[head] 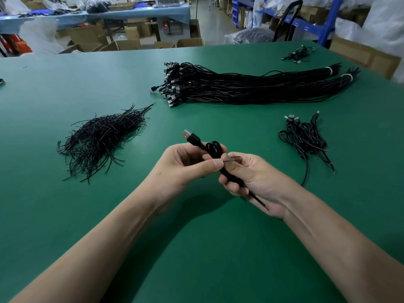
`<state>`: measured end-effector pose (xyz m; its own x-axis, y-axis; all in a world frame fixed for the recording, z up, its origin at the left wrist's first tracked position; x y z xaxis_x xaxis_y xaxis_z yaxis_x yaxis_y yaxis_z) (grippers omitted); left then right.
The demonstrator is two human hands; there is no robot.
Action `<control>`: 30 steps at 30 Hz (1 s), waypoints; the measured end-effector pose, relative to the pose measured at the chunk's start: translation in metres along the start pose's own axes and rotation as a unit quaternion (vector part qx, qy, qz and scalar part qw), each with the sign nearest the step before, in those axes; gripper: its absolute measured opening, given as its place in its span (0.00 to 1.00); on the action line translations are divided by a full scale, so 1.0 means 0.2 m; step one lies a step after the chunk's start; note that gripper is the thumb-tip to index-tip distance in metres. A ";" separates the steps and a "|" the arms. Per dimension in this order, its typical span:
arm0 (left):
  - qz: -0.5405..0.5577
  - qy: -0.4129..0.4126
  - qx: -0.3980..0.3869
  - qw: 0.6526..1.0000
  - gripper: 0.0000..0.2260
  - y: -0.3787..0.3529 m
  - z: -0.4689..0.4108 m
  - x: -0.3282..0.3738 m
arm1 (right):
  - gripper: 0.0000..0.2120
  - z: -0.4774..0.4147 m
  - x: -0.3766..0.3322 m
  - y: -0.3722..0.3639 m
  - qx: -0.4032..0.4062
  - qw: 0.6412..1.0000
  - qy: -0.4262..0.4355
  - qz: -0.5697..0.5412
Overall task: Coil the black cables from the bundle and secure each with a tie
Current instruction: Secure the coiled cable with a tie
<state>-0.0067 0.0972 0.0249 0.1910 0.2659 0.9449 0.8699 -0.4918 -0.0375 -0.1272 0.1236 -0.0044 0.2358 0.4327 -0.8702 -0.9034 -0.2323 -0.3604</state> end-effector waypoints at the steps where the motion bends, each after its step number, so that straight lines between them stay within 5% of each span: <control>1: -0.003 -0.005 0.002 1.000 0.12 0.00 0.00 0.01 | 0.32 0.00 0.00 0.00 -0.006 1.000 0.004 -0.008; 6: -0.021 -0.020 0.032 0.999 0.19 0.02 0.00 0.02 | 0.16 0.00 -0.01 0.00 -0.029 0.999 0.012 -0.023; 12: -0.004 -0.020 0.069 0.997 0.08 0.04 0.00 0.05 | 0.05 0.02 -0.06 0.00 -0.047 0.997 0.044 -0.032; 20: -0.006 -0.022 0.100 0.995 0.07 0.07 0.01 0.04 | 0.07 0.03 -0.11 0.01 0.059 0.985 0.141 0.077; 30: 0.021 0.005 0.168 0.986 0.06 0.06 0.01 0.00 | 0.10 0.10 -0.15 -0.01 0.224 0.896 0.315 0.221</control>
<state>0.0043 0.0941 0.0237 0.2276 0.2428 0.9430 0.9630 -0.1998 -0.1810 -0.1395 0.1290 0.0300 -0.1522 -0.2246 -0.9625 -0.9781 0.1739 0.1141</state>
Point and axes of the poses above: each hand's wrist, its own z-axis away from the middle knuckle, its own y-axis out of the back of the hand, x = y × z, the point moved 8 cm from there along -z, towards the middle knuckle, and after that the axes turned 8 degrees about -y, right-handed, at the moved point
